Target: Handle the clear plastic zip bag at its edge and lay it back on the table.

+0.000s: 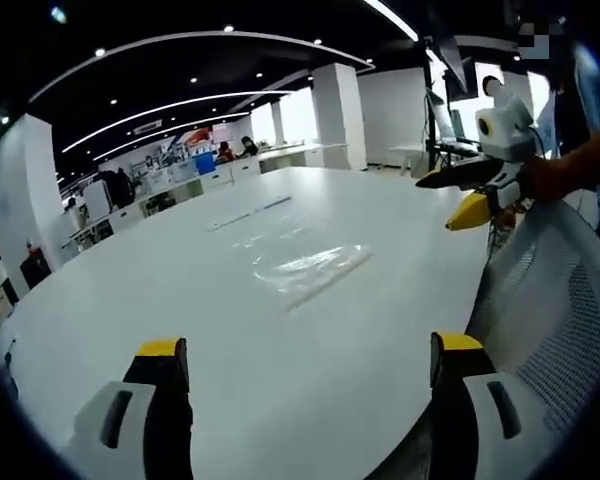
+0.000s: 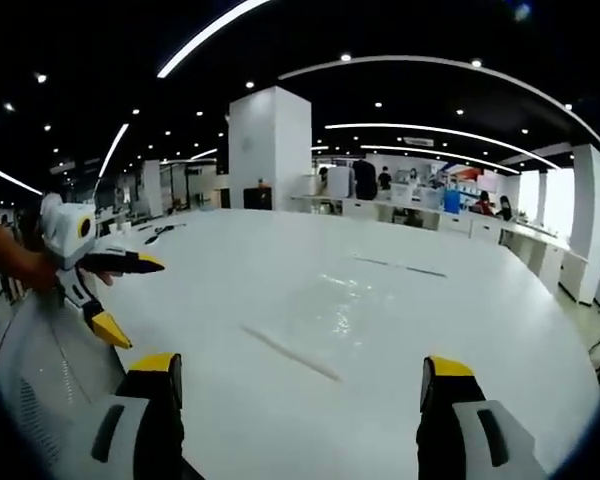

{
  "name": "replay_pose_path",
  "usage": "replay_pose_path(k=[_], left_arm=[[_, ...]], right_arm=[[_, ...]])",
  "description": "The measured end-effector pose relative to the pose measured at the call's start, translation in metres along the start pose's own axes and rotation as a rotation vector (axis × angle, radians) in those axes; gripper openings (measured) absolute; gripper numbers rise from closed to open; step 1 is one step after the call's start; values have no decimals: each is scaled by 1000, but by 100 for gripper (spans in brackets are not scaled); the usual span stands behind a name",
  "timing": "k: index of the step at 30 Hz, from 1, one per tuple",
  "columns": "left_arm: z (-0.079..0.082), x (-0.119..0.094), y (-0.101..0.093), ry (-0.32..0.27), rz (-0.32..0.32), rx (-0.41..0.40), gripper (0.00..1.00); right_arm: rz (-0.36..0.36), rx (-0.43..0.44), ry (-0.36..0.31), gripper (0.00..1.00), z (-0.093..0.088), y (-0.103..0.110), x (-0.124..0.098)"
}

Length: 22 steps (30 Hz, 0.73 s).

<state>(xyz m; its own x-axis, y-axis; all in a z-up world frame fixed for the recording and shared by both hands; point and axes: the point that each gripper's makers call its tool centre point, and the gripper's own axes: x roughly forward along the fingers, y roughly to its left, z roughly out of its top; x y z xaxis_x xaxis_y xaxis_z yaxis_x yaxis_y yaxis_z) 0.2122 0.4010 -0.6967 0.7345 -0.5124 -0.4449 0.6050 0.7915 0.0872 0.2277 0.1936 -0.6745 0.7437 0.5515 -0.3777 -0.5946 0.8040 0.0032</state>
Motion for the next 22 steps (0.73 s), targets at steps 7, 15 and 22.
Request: replay_pose_path(k=[7,15,22], left_arm=[[-4,1,1,5,5,-18,99],[-5,1,1,14,2,7,99],[-5,0,5,8,23,-8,99]], right_arm=[[2,-10,13,100,-3,1,2],[1,-10,22,100,-5,2,2],[19,-6,35,100,-7,6,3]])
